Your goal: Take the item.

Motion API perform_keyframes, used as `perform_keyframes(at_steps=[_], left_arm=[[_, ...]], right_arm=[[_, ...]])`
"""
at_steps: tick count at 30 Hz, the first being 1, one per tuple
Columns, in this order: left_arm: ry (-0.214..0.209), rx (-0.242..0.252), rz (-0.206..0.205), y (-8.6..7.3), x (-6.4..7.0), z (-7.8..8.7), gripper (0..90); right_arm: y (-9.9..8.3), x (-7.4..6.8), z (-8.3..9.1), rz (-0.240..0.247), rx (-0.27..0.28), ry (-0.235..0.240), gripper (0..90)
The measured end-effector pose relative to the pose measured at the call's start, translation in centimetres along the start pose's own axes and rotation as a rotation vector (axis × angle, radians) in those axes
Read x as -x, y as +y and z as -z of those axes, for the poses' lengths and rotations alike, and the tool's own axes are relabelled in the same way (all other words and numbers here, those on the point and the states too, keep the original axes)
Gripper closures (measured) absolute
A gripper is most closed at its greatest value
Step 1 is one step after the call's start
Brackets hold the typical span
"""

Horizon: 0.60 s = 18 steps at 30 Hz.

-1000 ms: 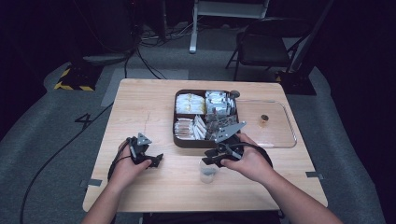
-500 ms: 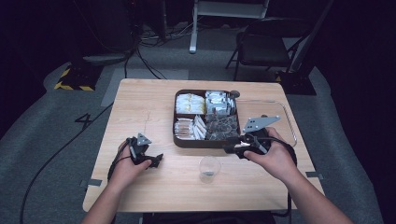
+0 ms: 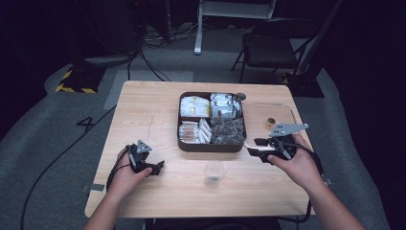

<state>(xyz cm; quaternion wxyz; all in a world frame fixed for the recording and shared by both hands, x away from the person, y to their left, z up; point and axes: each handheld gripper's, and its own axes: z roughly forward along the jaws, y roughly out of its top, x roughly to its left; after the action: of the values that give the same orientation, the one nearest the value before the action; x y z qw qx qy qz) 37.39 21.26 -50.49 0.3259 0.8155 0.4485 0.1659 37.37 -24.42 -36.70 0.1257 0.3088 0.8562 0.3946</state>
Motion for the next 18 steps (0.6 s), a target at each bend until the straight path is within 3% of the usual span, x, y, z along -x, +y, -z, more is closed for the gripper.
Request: perform_keyframes(at_steps=[8, 18], left_arm=[[0.004, -0.002, 0.004, -0.2, -0.1, 0.2, 6.9], [-0.004, 0.001, 0.008, -0.5, -0.7, 0.5, 7.1]], right_arm=[[-3.1, 2.4, 0.9, -0.065, 0.017, -0.049, 41.3], [-7.3, 4.9, 1.2, -0.115, 0.003, -0.122, 38.6]])
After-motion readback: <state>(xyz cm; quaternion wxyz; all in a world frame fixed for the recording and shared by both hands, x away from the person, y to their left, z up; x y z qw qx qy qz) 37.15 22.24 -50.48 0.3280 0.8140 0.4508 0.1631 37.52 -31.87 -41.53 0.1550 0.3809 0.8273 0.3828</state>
